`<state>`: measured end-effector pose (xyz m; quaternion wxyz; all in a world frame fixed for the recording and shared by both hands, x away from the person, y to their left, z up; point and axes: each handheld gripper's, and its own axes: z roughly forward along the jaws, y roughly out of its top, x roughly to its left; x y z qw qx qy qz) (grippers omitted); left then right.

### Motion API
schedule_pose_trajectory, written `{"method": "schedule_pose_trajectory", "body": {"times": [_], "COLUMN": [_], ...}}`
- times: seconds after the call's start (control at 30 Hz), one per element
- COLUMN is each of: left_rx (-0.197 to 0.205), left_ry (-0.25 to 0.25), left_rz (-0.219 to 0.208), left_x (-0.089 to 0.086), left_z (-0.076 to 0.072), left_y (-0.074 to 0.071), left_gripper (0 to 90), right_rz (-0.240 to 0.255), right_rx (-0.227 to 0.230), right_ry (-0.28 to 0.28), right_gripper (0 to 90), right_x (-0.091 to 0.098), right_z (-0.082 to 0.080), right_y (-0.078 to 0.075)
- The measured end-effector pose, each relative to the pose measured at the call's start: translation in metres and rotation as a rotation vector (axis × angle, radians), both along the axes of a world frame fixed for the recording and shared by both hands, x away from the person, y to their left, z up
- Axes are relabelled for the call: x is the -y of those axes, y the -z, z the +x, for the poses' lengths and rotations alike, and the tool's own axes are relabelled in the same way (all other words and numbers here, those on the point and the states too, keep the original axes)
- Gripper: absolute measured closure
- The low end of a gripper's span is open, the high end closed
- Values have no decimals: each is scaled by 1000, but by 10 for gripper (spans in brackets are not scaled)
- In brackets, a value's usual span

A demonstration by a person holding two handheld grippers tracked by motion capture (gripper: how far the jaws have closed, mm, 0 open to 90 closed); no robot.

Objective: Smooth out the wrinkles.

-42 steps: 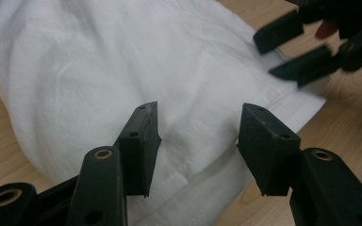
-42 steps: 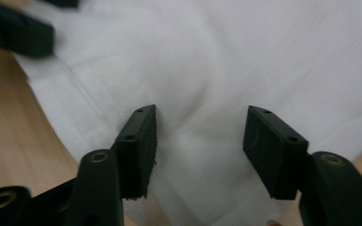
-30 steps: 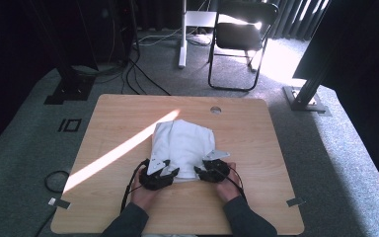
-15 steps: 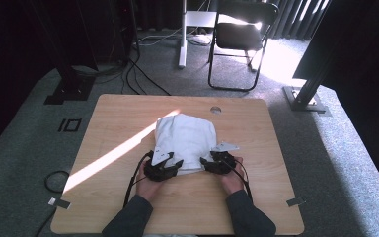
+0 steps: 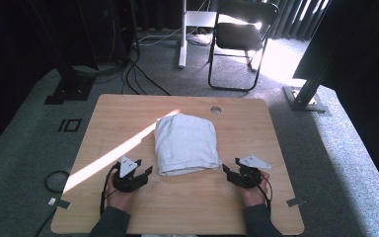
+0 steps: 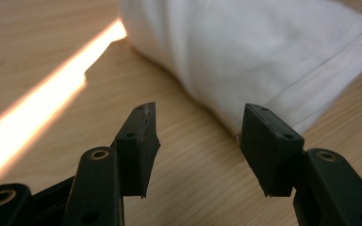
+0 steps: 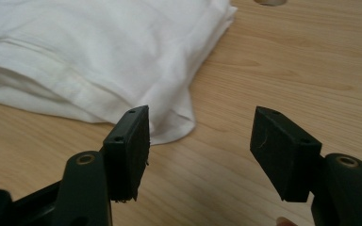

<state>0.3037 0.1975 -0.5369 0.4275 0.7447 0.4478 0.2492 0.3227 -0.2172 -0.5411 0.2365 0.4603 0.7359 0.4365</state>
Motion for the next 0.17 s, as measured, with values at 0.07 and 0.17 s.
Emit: {"method": "schedule_pose_trajectory", "body": {"times": [0.07,0.17], "left_rx": [-12,-8], "left_ry": [-23,-46], "left_rz": [-38,-57], "left_x": [-8,-14], "left_z": [1,3], "left_y": [0,0], "left_gripper": [474,474], "right_rz": [-4,-12], "right_rx": [2,-2], "right_ry": [18,28], "right_gripper": [374,373], "right_x": [3,4], "right_z": [2,5], "right_y": [2,5]}}
